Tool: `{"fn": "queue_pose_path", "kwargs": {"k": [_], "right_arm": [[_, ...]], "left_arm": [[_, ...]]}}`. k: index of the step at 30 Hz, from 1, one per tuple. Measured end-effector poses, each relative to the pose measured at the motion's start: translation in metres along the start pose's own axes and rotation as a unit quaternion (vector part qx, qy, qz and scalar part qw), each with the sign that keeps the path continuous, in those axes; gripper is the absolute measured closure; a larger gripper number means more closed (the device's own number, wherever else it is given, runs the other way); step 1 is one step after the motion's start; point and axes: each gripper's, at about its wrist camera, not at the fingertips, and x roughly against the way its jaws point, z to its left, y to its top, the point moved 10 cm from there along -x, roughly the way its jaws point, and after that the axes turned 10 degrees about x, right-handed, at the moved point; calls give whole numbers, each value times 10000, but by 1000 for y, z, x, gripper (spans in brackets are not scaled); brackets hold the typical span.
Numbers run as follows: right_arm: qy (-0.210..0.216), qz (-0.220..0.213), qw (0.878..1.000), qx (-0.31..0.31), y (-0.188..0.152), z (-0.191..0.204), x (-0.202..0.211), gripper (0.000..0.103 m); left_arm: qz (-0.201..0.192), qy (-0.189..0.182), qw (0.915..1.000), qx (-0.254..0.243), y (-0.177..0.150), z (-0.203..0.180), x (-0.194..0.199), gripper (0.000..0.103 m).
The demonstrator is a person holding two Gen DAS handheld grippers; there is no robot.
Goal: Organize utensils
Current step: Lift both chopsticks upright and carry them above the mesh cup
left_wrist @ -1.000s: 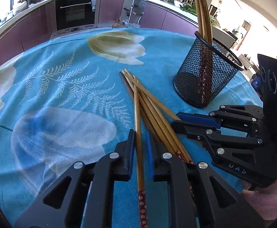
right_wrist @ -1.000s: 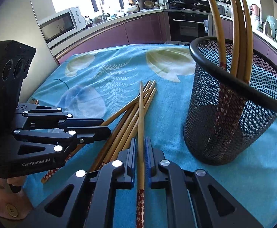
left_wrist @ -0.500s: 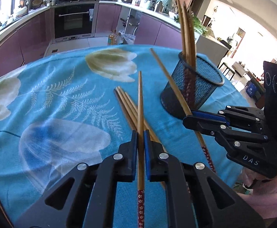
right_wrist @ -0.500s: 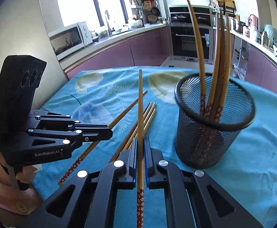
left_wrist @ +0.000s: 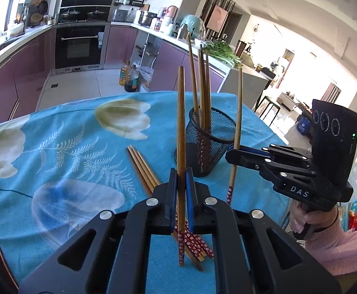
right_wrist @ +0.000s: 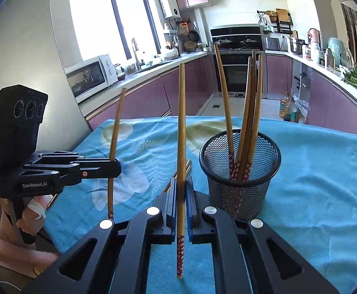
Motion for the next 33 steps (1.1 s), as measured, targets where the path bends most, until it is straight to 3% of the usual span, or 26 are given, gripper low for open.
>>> {"fn": "queue_pose_path", "kwargs": {"k": [14,33], "right_arm": [[-72,-364,9993,-34,16,-11,24,97],[-176,-575,9982,71,38,-16,32,97]], "left_arm": [[-392,-249,9989,-107,21,-22,22,96],[-450,-45,9984,-350,35,-37,3,96]]}}
